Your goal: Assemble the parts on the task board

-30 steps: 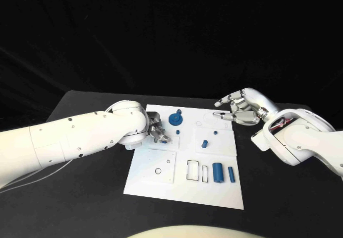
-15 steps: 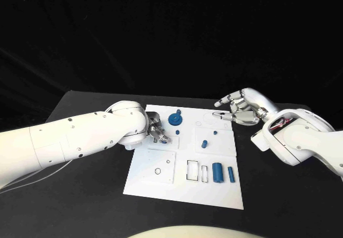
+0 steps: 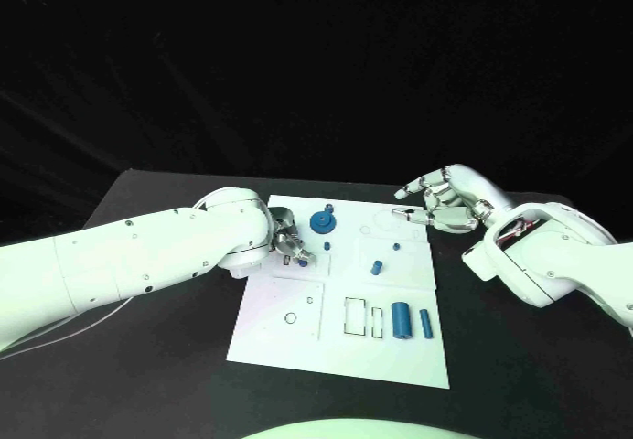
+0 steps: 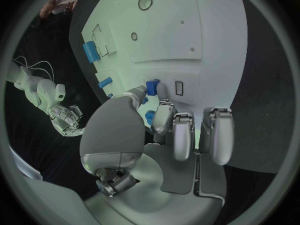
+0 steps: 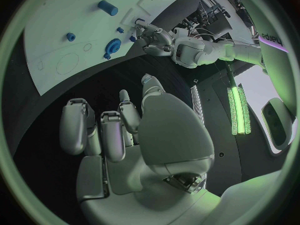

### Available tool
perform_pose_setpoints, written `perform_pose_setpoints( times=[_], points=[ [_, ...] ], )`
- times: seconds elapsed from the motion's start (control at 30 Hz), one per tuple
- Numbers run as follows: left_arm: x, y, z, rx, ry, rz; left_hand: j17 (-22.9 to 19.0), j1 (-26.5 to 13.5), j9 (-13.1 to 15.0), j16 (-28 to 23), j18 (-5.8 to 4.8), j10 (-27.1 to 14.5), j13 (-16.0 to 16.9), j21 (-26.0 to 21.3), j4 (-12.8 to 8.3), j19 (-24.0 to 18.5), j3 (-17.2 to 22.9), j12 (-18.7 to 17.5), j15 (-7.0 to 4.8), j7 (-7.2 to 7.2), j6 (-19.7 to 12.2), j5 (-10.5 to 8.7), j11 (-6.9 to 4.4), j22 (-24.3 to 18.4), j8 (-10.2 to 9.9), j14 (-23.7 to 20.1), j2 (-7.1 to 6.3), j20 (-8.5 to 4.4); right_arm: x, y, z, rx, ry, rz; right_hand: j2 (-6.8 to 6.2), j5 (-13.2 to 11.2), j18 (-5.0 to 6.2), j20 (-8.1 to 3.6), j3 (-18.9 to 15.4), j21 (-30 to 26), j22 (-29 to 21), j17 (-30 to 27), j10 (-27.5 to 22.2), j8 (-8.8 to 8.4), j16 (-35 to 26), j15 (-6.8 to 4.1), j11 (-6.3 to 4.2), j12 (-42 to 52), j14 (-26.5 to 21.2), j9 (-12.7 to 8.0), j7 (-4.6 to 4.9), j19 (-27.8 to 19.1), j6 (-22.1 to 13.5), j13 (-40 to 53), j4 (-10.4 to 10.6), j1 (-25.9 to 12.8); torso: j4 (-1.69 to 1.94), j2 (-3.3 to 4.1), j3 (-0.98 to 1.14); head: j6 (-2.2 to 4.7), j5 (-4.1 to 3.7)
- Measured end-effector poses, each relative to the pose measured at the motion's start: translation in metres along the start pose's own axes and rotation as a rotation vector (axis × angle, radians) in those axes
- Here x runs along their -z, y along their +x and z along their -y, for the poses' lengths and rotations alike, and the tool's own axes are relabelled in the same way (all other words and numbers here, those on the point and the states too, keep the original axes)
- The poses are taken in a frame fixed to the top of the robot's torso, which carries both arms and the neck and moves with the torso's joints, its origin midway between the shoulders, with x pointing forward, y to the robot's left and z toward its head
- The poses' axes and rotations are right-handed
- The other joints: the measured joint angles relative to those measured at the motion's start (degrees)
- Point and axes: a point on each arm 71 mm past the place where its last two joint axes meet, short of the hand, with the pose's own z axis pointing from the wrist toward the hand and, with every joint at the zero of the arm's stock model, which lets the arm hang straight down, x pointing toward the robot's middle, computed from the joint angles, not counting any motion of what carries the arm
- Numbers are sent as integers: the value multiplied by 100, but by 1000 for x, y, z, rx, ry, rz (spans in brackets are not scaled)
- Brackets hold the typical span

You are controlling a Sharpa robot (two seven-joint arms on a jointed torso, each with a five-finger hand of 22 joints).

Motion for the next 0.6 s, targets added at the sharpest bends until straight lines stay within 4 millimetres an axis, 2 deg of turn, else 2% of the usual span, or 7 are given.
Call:
perform_pose_setpoints(
  times=[0.23,0.6],
  points=[
    [0,-1,0,7,-1,7,0,-105,0,0,0,0,4,0,-23,0,-40,22,0,0,0,0,0,0,-21,0,105,0,0,0,0,0,0,0,0,0,0,0,0,0,0,-1,0,0,0,0,0,0,0,0,0,0,0,0,0,0,0,0,-2,4,-1],
    [-1,-1,0,10,-2,8,-1,-105,0,0,0,0,4,0,-37,0,-121,21,0,1,-1,0,0,0,-21,0,105,0,0,0,0,0,2,0,0,0,0,0,0,0,-1,-1,0,0,0,0,0,0,0,1,0,0,0,0,0,0,0,0,-3,7,-6]
  ],
)
